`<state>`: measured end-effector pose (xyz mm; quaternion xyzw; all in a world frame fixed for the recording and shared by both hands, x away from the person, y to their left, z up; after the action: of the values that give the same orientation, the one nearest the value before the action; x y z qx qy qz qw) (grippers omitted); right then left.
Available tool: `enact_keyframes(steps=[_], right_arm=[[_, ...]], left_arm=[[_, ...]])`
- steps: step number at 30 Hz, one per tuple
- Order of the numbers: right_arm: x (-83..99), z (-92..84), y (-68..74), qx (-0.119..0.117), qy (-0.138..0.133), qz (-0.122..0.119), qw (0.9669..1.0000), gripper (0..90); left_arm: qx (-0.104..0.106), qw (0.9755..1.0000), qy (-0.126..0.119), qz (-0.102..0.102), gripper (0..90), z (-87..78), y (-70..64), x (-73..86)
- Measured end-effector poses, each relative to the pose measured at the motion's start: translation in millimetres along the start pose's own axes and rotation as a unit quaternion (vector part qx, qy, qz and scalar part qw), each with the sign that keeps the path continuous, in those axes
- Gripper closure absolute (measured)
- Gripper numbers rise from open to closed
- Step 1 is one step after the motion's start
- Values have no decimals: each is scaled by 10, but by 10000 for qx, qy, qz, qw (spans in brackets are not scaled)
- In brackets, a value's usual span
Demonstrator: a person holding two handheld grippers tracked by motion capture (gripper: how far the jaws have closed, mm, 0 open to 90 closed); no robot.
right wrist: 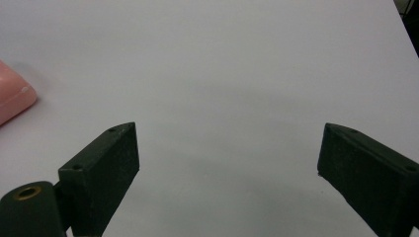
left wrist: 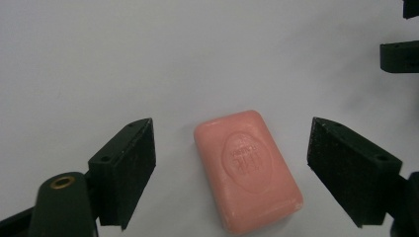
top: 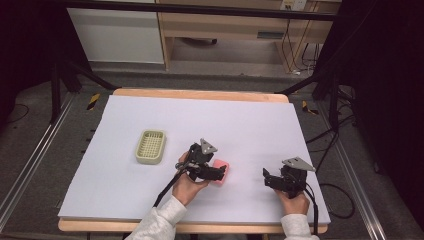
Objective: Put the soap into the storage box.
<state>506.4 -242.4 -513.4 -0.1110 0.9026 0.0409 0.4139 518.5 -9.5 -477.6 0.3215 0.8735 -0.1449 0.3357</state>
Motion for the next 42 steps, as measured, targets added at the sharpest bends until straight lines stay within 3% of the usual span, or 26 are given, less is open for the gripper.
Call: enact_keyframes(steps=[10,17,28,36,42], right_arm=[[1,1,2,-6,2,4,10000,96],[2,2,7,-24,7,5,10000,96],[5,3,3,-20,20,7,10000,96],[8,5,4,-33,33,23,10000,96],[8,6,3,-30,38,22,10000,96]], left_arm=[[-9,9996,254,150,182,127,-81,63],[-7,9992,376,145,188,206,-109,98],[-55,9983,566,97,214,343,-106,167],[21,9981,608,38,262,396,-127,189],[8,9976,687,-124,268,430,-116,207]])
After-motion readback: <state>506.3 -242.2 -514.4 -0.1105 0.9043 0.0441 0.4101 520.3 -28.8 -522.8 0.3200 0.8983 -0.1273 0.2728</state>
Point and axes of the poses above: each handheld gripper's, and its own axes: z roughly forward along the jaws, x roughly out of its underside, y roughly to its left, the point moved 8 cm from there along z, roughly forward along the jaws, and after that the axes turned 5 degrees about y, right-handed, at the moved point
